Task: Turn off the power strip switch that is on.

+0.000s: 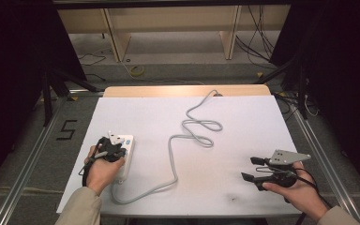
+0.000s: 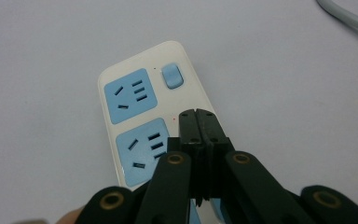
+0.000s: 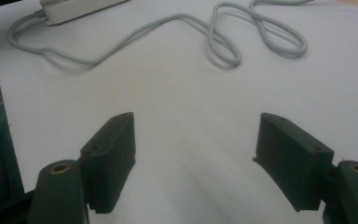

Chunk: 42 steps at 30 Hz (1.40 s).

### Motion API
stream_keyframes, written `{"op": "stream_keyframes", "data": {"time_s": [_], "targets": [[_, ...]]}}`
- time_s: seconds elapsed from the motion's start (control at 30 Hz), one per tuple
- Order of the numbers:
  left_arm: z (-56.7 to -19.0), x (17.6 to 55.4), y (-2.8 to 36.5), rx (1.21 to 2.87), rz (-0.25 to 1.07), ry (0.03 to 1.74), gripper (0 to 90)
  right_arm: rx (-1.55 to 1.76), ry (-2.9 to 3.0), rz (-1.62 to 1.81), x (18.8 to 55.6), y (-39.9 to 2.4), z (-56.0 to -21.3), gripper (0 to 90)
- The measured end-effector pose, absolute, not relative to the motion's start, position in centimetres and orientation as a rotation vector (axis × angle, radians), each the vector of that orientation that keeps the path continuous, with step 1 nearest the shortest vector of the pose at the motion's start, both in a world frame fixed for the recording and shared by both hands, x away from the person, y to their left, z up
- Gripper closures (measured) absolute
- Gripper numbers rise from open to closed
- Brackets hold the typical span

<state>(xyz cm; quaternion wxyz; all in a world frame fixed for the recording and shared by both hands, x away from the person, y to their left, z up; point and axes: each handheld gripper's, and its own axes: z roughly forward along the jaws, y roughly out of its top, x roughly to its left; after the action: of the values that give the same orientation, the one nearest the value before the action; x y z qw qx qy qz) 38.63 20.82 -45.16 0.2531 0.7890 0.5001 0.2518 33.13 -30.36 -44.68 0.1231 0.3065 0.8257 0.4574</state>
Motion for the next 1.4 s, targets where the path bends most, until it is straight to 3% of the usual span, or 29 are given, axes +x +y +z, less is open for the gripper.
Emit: {"op": "stream_keyframes", "data": {"time_s": [1.4], "targets": [[-45.5, 40.0, 20.1, 2.209, 0.628, 1.368, 89.9, 0.895, 2.418, 1.326, 33.2, -30.2, -44.8, 28.8]]}}
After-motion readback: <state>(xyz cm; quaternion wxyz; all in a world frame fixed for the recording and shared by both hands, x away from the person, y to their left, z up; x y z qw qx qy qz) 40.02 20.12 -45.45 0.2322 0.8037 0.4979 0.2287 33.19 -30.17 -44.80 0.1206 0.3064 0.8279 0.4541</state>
